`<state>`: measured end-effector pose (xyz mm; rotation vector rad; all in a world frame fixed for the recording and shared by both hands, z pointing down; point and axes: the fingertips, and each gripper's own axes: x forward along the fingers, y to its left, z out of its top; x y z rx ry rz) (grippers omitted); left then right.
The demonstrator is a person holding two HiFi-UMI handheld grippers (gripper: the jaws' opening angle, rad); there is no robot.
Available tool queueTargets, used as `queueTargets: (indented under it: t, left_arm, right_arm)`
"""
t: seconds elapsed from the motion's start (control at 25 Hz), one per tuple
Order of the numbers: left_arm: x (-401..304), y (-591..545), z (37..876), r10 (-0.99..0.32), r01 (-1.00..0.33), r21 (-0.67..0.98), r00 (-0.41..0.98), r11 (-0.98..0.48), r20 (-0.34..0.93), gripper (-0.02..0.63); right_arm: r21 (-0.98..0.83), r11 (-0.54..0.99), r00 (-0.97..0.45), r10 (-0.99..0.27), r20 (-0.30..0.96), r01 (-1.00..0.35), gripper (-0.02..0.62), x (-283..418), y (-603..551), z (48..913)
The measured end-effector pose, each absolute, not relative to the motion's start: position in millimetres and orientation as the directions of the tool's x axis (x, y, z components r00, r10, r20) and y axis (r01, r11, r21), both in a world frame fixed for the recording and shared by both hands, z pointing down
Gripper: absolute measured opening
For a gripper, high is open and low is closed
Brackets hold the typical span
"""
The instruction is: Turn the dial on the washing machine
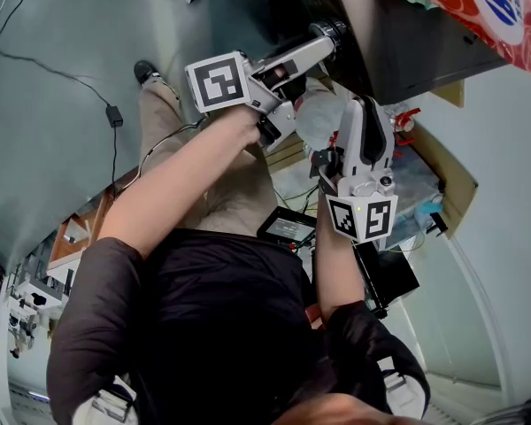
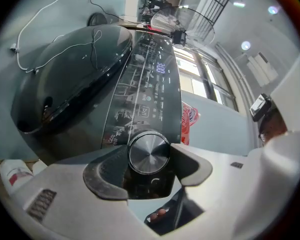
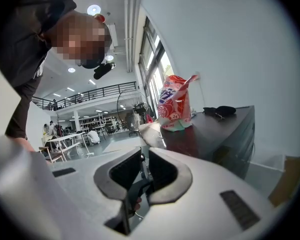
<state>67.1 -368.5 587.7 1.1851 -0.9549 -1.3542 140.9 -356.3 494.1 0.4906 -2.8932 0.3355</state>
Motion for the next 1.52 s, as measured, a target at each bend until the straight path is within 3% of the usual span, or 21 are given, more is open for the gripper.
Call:
queueTargets:
  t: [0.44,0.72,0.92,1.04,1.16,1.32,1.4,1.52]
  left_arm:
    - [66.3,-367.2,588.7,-0.988,0.46,0.875,-0.042,-0.15,-0.147,0.259]
    - [67.7,-368.9,590.9,-0.985,0.493,0.855,-0.021,-0.157,-0.169,0.262]
    - [74.0,-341.3,591.6,-0.976,0.458,0.878,0.088,-0.136,-0.197,0.267]
    - [66.8,-318.9,583.8,-0.97,0.245,0.959,0.159,-0.143,-0.185,0.235]
    - [46.8,-303.9,557.8,-0.959,-0.137,0.968,0.221,-0.209,-0.176,0.191]
    - [29.0,-293.5,515.2,-0.96,-0.7,0.676,0.277,-0.23,-0.04,0.142]
    - [20.1,-288.8,489.8,-0.969,-0.831,0.513,0.247,-0.215,-0.005,0.132]
    - [2.3,-284.9,444.2,-0.98,-0.921,0.337,0.2,-0.195,-0.02,0.115]
  right_arm:
    - [-0.204,0.914,-0.926,-0.307,0.221,-0.351,0.049,142.1,-354.2,495.8]
    - [-0.204,0.914,-0.926,-0.306,0.223,-0.351,0.05,145.2,-356.6,498.0]
    - [-0.206,0.912,-0.926,-0.309,0.217,-0.353,0.05,146.0,-357.3,497.1]
    - [-0.202,0.913,-0.927,-0.313,0.208,-0.354,0.051,144.1,-358.2,496.8]
    - [-0.204,0.91,-0.927,-0.325,0.186,-0.36,0.049,139.0,-358.6,493.2]
    - [-0.2,0.907,-0.927,-0.349,0.138,-0.371,0.05,131.7,-359.4,473.9]
    - [-0.19,0.906,-0.925,-0.361,0.122,-0.378,0.049,130.2,-358.8,457.2]
    - [-0.162,0.899,-0.913,-0.397,0.091,-0.407,0.051,128.8,-356.5,427.1]
